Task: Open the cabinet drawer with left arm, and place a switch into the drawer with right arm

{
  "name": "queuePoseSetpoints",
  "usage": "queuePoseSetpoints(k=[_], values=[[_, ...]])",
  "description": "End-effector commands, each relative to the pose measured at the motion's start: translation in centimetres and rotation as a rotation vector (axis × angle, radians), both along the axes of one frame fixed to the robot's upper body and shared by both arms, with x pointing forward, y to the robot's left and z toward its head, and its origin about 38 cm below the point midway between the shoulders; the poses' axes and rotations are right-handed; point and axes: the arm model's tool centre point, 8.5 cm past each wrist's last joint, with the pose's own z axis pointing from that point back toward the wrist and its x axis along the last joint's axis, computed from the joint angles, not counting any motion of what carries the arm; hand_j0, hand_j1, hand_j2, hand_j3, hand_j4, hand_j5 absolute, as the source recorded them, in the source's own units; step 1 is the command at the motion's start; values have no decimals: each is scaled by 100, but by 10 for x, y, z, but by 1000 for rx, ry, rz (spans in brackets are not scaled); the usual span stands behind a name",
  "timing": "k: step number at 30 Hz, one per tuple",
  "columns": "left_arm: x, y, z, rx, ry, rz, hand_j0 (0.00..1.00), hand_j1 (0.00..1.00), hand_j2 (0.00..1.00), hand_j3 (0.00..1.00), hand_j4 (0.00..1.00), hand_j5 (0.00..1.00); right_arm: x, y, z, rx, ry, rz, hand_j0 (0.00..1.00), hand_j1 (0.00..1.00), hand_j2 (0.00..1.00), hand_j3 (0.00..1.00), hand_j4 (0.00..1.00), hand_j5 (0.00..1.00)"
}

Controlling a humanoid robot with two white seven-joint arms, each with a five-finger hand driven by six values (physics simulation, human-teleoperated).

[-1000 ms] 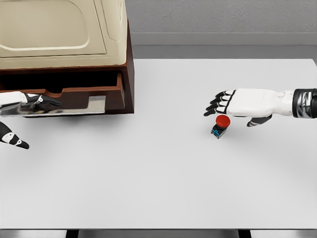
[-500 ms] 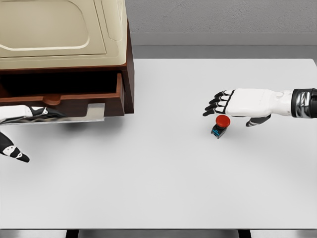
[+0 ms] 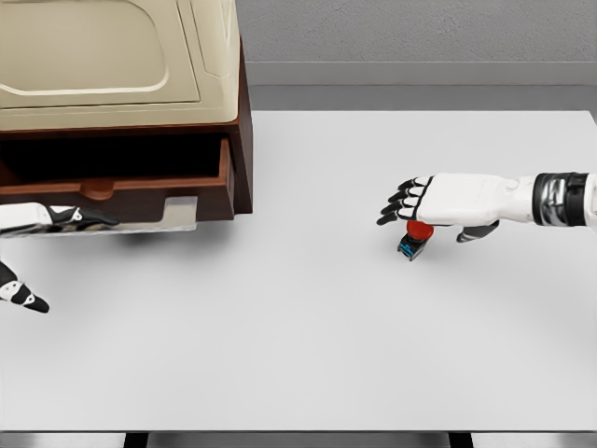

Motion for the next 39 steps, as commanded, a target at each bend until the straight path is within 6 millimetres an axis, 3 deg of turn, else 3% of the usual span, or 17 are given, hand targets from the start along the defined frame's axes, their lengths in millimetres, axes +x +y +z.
queuePoseSetpoints(k=[1, 3, 12, 32, 39], values=[[-4, 1, -4, 28, -6, -33, 100, 100, 100, 100, 100, 100, 1, 0, -3, 4, 10, -7, 100, 100, 100, 100, 100, 100], [-6, 1, -7, 25, 0, -40, 100, 100, 100, 100, 100, 100, 5, -1, -14, -11, 26, -19, 100, 100, 100, 100, 100, 100], [-17, 6, -11, 23, 3, -66, 100, 100, 100, 100, 100, 100, 7, -4, -21, -18, 43, -35, 100, 100, 100, 100, 100, 100], [-17, 14, 22, -47, -74, -56, 100, 100, 100, 100, 100, 100, 9, 3, -22, -7, 43, -25, 100, 100, 100, 100, 100, 100], [-23, 20, 25, -38, -80, -58, 100, 100, 100, 100, 100, 100, 9, 3, -22, -7, 43, -25, 85, 85, 85, 85, 85, 85]])
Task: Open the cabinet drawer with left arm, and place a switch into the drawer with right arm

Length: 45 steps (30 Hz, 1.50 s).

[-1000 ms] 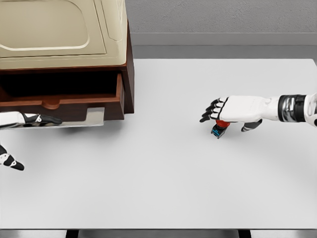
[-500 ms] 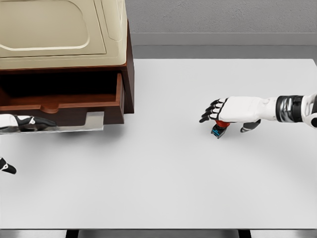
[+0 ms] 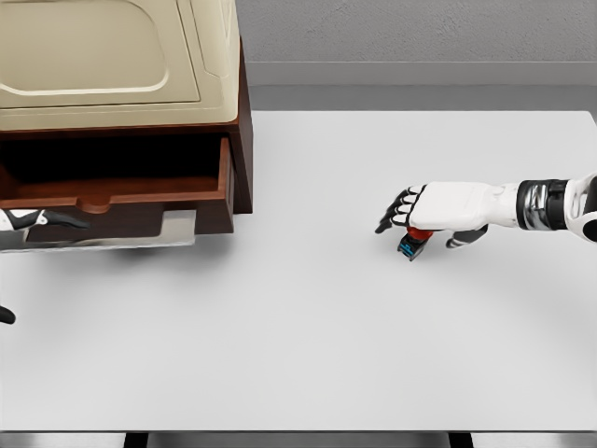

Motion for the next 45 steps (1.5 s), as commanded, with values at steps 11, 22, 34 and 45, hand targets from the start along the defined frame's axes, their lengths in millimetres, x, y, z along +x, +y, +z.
queuePoseSetpoints(k=[11, 22, 34, 45], values=[[2, -3, 1, 23, -20, -20, 100, 100, 100, 100, 100, 100, 1, -3, -2, 1, 8, -12, 78, 78, 78, 78, 78, 78], [-4, 13, 21, 67, -53, 20, 100, 100, 100, 100, 100, 100, 0, 0, -5, 1, 14, -5, 60, 60, 60, 60, 60, 60], [-16, 38, 62, 122, -117, 104, 100, 100, 100, 100, 100, 100, 1, -1, -4, -1, 12, -6, 40, 40, 40, 40, 40, 40], [-16, 38, 61, 119, -112, 105, 100, 100, 100, 100, 100, 100, 19, 1, 12, 76, -16, -47, 29, 29, 29, 29, 29, 29]])
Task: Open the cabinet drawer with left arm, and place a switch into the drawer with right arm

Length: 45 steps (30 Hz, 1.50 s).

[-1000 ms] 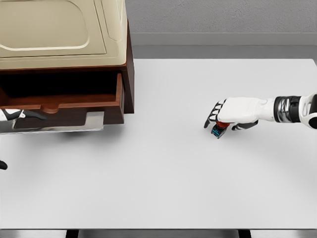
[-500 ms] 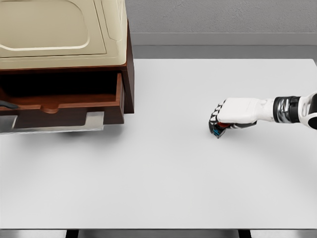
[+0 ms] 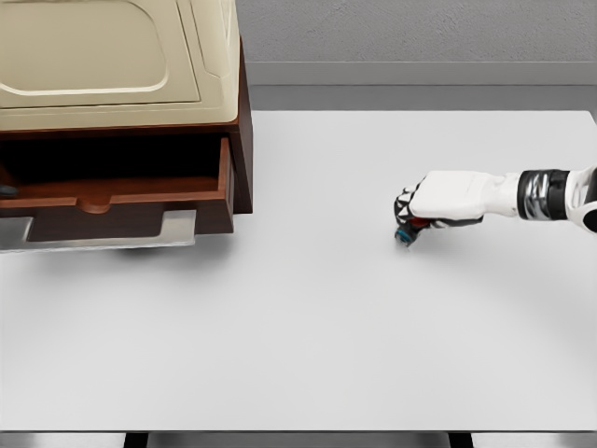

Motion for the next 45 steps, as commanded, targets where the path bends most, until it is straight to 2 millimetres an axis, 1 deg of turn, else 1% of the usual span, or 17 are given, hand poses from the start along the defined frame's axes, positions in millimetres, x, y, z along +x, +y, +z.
queuePoseSetpoints(k=[1, 5, 7, 8, 10, 12, 14, 21, 27, 29, 32, 35, 37, 39, 42, 44, 45], values=[[0, 0, 0, -8, 4, 5, 100, 100, 100, 100, 100, 100, 10, 2, 1, 47, 4, -30, 29, 29, 29, 29, 29, 29], [0, 0, 0, -8, 4, 5, 100, 100, 100, 100, 100, 100, 17, 26, 10, 89, -17, 6, 29, 29, 29, 29, 29, 29], [0, 0, -1, -8, 5, 6, 100, 100, 100, 100, 100, 100, 19, 36, 10, 107, -18, 19, 27, 27, 27, 27, 27, 27], [0, 0, -1, -8, 5, 6, 100, 100, 100, 100, 100, 100, 22, 40, 14, 115, -27, 25, 26, 26, 26, 26, 26, 26], [0, 0, -1, -8, 5, 6, 100, 100, 100, 100, 100, 100, 23, 49, 14, 132, -24, 35, 26, 26, 26, 26, 26, 26], [0, 0, 0, -8, 4, 5, 100, 100, 100, 100, 100, 100, 25, 60, 19, 147, -35, 52, 25, 25, 25, 25, 25, 25], [0, 0, -1, -8, 5, 6, 100, 100, 100, 100, 100, 100, 27, 65, 31, 182, -42, 64, 24, 24, 24, 24, 24, 24], [0, 0, -1, -7, 5, 5, 100, 100, 100, 100, 100, 100, 29, 100, 45, 240, -62, 127, 21, 21, 21, 21, 21, 21], [0, 0, -1, -5, 7, 5, 100, 100, 100, 100, 100, 100, 31, 136, 70, 277, -104, 198, 20, 20, 20, 20, 20, 20], [0, 0, -1, -4, 7, 5, 100, 100, 100, 100, 100, 100, 32, 140, 79, 280, -122, 208, 20, 20, 20, 20, 20, 20], [0, 0, -2, -4, 8, 5, 100, 100, 100, 100, 100, 100, 32, 144, 83, 285, -129, 218, 20, 20, 20, 20, 20, 20], [0, 1, -2, -4, 10, 5, 100, 100, 100, 100, 100, 100, 32, 155, 97, 298, -153, 244, 20, 20, 20, 20, 20, 20], [0, 1, -2, -4, 10, 5, 100, 100, 100, 100, 100, 100, 28, 165, 109, 318, -167, 277, 20, 20, 20, 20, 20, 20], [0, 1, -2, -4, 10, 5, 100, 100, 100, 100, 100, 100, 22, 178, 108, 310, -163, 313, 20, 20, 20, 20, 20, 20], [0, 1, -2, -2, 10, 5, 100, 100, 100, 100, 100, 100, 18, 184, 117, 306, -182, 342, 20, 20, 20, 20, 20, 20], [0, 1, -2, -2, 10, 5, 100, 100, 100, 100, 100, 100, -3, 197, 124, 296, -210, 419, 20, 20, 20, 20, 20, 20], [0, 1, -2, -2, 10, 5, 100, 100, 100, 100, 100, 100, -8, 200, 127, 297, -222, 437, 20, 20, 20, 20, 20, 20]])
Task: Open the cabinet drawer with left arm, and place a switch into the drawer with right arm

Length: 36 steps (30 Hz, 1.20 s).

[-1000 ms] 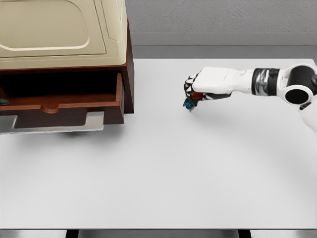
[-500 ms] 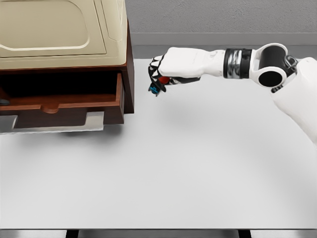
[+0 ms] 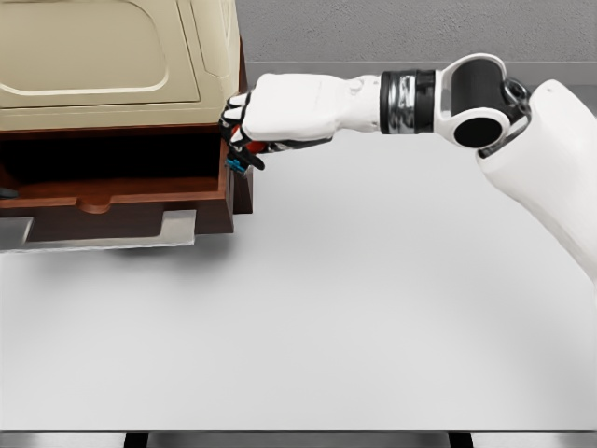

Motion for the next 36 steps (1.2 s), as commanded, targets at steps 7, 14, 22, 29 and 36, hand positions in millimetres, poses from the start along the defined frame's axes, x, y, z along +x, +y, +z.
queuePoseSetpoints(k=[7, 14, 22, 29, 36], values=[[0, 0, 0, -3, 3, 4, 100, 100, 100, 100, 100, 100, -20, 26, 23, 5, -46, 100, 20, 20, 20, 20, 20, 20], [0, 0, -2, 8, 5, 1, 100, 100, 100, 100, 100, 100, -13, 97, 28, -31, -17, 170, 20, 20, 20, 20, 20, 20], [0, 1, -2, 10, 6, 1, 100, 100, 100, 100, 100, 100, 15, 121, 22, -34, 55, 106, 19, 19, 19, 19, 19, 19], [-1, 1, -3, 14, 6, 0, 100, 100, 100, 100, 100, 100, 20, 140, 8, -63, 94, 94, 19, 19, 19, 19, 19, 19], [-1, 1, -3, 17, 7, -1, 100, 100, 100, 100, 100, 100, 27, 142, 7, -71, 104, 72, 20, 20, 20, 20, 20, 20]])
